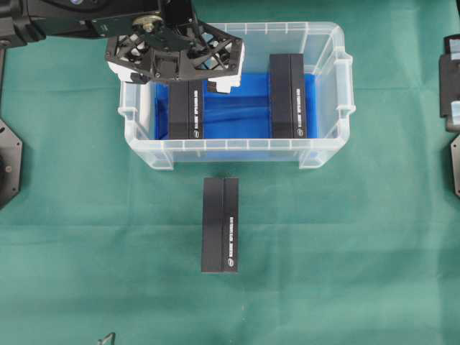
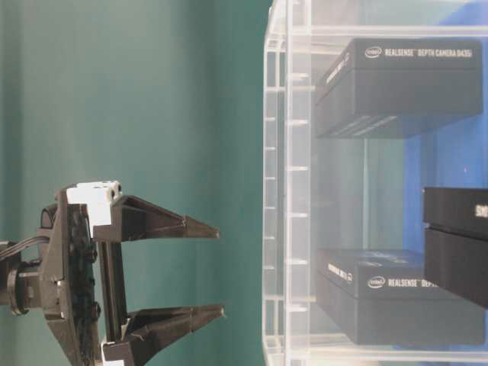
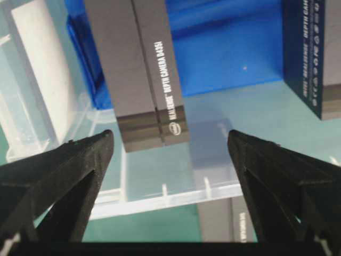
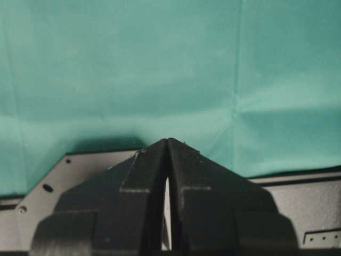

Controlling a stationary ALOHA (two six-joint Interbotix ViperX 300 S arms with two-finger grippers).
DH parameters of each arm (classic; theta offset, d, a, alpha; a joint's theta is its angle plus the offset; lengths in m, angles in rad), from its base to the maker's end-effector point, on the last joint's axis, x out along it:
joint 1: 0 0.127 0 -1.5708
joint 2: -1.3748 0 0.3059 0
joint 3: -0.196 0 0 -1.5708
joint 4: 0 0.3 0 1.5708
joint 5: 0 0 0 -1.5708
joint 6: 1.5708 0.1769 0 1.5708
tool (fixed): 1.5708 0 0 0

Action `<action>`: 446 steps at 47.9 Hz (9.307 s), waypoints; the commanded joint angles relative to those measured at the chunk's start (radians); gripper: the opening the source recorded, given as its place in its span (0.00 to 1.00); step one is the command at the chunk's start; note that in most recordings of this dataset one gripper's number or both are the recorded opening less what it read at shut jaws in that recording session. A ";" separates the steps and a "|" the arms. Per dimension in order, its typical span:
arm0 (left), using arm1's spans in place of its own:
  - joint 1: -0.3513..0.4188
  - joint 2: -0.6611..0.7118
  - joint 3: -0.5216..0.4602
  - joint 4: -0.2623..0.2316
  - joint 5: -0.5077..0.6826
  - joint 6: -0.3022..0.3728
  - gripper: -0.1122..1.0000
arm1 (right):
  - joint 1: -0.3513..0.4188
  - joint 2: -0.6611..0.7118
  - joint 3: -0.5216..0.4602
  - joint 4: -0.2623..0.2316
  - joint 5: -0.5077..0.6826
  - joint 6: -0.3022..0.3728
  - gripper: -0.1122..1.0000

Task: Take the box out of the case with the left arm.
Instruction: 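Move the open left gripper over the left black RealSense box, then lower the left gripper around the left box and close on it, then lift the left box up out of the case with the left gripper, then carry the box to the table left of the middle box and lower it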

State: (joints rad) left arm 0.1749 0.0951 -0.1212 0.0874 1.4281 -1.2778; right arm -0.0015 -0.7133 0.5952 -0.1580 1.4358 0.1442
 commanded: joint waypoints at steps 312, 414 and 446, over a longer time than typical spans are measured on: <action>0.006 -0.167 -0.149 0.018 0.107 -0.106 0.67 | -0.002 -0.002 0.002 -0.006 -0.017 0.002 0.12; -0.545 -0.149 -0.087 0.034 0.193 -0.635 0.67 | -0.002 0.002 0.002 -0.006 -0.020 0.002 0.12; -0.543 -0.137 0.052 0.055 0.141 -0.641 0.67 | -0.002 0.002 0.003 -0.006 -0.020 0.002 0.12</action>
State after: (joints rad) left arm -0.3697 -0.0276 -0.0752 0.1258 1.5907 -1.9175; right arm -0.0015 -0.7133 0.6059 -0.1611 1.4205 0.1457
